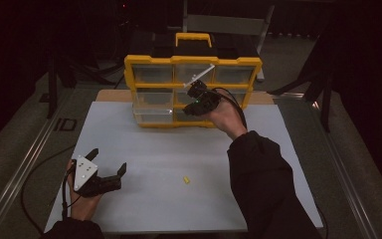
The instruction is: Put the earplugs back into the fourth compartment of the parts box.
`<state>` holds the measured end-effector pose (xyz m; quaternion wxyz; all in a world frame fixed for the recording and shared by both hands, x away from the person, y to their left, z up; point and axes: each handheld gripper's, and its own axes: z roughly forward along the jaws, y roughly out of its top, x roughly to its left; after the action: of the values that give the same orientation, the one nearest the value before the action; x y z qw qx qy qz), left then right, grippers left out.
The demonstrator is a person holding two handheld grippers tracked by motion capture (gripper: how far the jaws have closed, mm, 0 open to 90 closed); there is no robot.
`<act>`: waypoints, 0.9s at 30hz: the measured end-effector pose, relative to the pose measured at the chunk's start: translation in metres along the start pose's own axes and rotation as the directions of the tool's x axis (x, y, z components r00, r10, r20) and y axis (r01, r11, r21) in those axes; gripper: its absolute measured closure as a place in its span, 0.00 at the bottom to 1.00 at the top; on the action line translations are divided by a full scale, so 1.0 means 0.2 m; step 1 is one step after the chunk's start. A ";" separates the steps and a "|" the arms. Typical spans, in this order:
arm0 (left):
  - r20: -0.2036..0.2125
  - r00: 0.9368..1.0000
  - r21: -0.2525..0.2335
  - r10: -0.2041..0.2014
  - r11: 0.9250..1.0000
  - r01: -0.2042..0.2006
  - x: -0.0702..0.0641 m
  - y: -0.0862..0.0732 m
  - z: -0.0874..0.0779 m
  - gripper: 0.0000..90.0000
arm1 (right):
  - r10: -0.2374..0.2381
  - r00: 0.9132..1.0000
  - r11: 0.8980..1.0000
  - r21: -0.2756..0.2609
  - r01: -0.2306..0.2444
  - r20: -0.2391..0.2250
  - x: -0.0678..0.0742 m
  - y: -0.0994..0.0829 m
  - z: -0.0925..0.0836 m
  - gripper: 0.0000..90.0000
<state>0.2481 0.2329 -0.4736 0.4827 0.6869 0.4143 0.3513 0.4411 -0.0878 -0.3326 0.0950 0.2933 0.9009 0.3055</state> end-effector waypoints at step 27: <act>-0.001 1.000 -0.005 -0.005 1.000 0.005 0.00 0.00 0.00 0.00 | 0.024 1.000 0.996 -0.084 -0.025 -0.009 0.01 0.20 0.03 0.90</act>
<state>0.2480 0.2338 -0.4734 0.4852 0.6846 0.4153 0.3515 0.4608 -0.0589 -0.3132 0.1000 0.2988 0.8840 0.3454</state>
